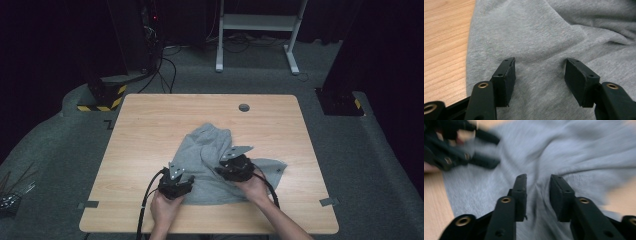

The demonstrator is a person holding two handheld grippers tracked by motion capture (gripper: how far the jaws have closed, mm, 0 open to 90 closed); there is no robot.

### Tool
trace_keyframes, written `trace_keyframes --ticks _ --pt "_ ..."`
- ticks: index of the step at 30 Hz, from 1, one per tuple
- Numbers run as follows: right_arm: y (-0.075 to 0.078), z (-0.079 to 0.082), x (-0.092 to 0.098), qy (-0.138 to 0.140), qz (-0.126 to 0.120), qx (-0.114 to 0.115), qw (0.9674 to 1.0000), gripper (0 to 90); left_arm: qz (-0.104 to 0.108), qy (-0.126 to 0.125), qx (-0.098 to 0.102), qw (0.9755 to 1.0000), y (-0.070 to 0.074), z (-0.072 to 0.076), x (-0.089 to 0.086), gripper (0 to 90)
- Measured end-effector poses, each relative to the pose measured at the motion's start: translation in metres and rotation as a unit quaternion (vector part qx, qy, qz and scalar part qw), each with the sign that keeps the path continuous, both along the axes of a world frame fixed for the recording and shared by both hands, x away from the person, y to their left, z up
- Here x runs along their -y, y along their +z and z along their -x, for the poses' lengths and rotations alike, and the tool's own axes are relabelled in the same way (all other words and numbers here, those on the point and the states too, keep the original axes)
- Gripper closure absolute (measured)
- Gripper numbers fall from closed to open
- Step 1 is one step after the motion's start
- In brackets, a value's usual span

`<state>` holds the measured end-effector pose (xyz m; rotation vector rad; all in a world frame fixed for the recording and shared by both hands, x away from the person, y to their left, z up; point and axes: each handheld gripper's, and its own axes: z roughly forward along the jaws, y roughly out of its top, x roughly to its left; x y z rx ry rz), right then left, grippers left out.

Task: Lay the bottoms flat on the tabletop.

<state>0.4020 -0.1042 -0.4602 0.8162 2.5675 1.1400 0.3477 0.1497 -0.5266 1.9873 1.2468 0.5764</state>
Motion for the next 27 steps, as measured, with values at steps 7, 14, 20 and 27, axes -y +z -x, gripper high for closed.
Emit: trace_keyframes --ticks 7,14,20,27 --pt "0.014 -0.035 0.04 -0.115 -0.024 -0.019 0.9929 57.8 0.001 0.0 -0.001 1.0 0.0 0.0 0.0 42.1" --pt "-0.025 -0.066 0.01 -0.126 -0.001 -0.09 0.988 55.1 0.001 0.001 0.0 1.0 0.0 0.0 0.0 42.1" --pt "-0.028 -0.063 -0.011 -0.075 0.019 -0.08 0.9938 87.8 0.0 0.001 0.0 1.0 0.0 0.0 0.0 42.0" --pt "-0.002 -0.055 -0.002 -0.073 -0.011 -0.031 0.9968 89.2 0.0 0.001 0.0 1.0 0.0 0.0 0.0 41.9"
